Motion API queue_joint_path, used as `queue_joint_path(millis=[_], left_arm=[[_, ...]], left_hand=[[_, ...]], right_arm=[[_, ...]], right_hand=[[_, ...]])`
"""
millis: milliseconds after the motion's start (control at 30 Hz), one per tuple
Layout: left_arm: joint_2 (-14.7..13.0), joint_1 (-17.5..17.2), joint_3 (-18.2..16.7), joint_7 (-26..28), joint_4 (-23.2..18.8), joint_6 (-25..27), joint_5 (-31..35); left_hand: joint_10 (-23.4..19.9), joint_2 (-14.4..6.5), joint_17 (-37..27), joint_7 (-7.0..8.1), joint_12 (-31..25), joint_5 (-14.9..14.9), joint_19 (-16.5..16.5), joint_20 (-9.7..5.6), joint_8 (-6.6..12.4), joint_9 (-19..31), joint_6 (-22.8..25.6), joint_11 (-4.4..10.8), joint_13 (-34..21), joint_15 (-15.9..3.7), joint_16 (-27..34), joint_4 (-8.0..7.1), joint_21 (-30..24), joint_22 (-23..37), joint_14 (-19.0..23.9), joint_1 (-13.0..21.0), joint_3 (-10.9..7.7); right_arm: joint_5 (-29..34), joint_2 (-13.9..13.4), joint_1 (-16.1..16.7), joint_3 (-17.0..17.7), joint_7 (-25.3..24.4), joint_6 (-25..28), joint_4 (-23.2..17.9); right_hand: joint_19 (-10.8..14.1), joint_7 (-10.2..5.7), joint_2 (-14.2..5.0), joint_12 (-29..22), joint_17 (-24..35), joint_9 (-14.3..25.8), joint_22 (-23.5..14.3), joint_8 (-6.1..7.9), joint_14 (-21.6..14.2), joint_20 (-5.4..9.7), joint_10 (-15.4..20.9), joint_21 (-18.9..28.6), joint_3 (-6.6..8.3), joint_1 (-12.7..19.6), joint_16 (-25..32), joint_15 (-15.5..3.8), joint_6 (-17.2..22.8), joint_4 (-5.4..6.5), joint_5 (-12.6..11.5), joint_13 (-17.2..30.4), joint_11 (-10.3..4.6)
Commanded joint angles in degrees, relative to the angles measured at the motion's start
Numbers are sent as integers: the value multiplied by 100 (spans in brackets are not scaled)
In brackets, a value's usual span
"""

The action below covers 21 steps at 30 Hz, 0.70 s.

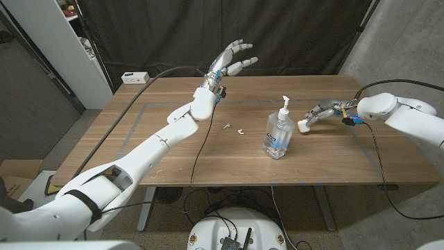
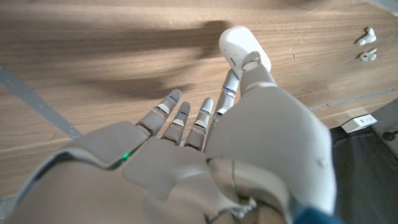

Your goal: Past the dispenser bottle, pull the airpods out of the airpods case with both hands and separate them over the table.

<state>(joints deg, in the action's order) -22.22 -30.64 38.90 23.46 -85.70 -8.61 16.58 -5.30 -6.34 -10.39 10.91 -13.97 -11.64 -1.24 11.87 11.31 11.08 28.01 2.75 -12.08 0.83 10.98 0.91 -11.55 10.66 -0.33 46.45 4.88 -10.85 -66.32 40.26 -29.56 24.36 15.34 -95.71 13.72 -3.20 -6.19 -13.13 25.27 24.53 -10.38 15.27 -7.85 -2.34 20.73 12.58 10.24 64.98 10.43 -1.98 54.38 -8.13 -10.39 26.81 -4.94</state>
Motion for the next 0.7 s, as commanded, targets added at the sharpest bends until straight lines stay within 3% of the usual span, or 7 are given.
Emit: queue_joint_path(millis=[33,267,433,567,633,700], left_arm=[[13,64,38,-6,118,-8,-35],[-27,60,43,74,59,79,80],[-31,64,53,30,85,63,36],[0,77,69,20,167,14,-10],[1,79,73,17,190,-7,-23],[-12,74,68,2,191,-5,-37]], left_hand=[[0,-1,-7,-54,24,13,53,35,-25,9,-2,-41,-11,4,-34,-43,23,-4,-65,-56,-5],[4,-24,-5,-45,29,31,57,34,-20,8,12,-19,-11,-14,-31,-50,18,-4,-76,-83,-13],[-11,-29,-4,-35,26,41,69,34,-17,6,26,-18,-10,-26,-28,-46,18,-4,-79,-94,-18],[-8,-28,-4,-34,29,48,68,33,-15,4,35,17,-9,-12,-24,-45,15,-3,-75,-104,-18],[-3,-29,-3,-43,32,52,73,34,-22,3,23,-12,-9,1,-26,-44,15,-3,-85,-111,-19],[-8,-34,-3,-37,31,55,81,35,-19,2,32,-13,-9,-5,-25,-44,16,-3,-86,-118,-22]], right_arm=[[423,165,-238,-264,263,-19,96],[572,259,-232,-288,115,-82,137],[629,282,-244,-299,102,-46,140],[656,220,-193,-265,53,60,32],[629,203,-175,-238,46,110,6],[613,186,-175,-227,70,125,-9]], right_hand=[[-38,-174,-90,19,-15,1298,-20,22,15,-16,-10,-30,17,0,40,-478,164,44,-35,3,-14],[-25,-220,-96,19,-67,1288,-19,11,-43,-12,35,-26,9,-18,76,-501,151,54,-36,-16,-41],[-14,-385,-91,23,-128,1272,-18,13,-68,-19,79,-24,-6,-38,95,-515,174,58,-36,-38,-75],[-14,-409,-103,22,-160,1258,-18,2,-74,-8,111,-25,-3,-33,103,-520,167,55,-39,-50,-102],[-19,-600,-129,33,-206,1230,-17,-66,-69,-8,120,-29,8,-17,109,-520,52,48,-38,-68,-94],[-14,-490,-142,45,-252,1202,-16,-99,-72,-4,122,-29,5,-27,117,-523,22,52,-32,-86,-108]])
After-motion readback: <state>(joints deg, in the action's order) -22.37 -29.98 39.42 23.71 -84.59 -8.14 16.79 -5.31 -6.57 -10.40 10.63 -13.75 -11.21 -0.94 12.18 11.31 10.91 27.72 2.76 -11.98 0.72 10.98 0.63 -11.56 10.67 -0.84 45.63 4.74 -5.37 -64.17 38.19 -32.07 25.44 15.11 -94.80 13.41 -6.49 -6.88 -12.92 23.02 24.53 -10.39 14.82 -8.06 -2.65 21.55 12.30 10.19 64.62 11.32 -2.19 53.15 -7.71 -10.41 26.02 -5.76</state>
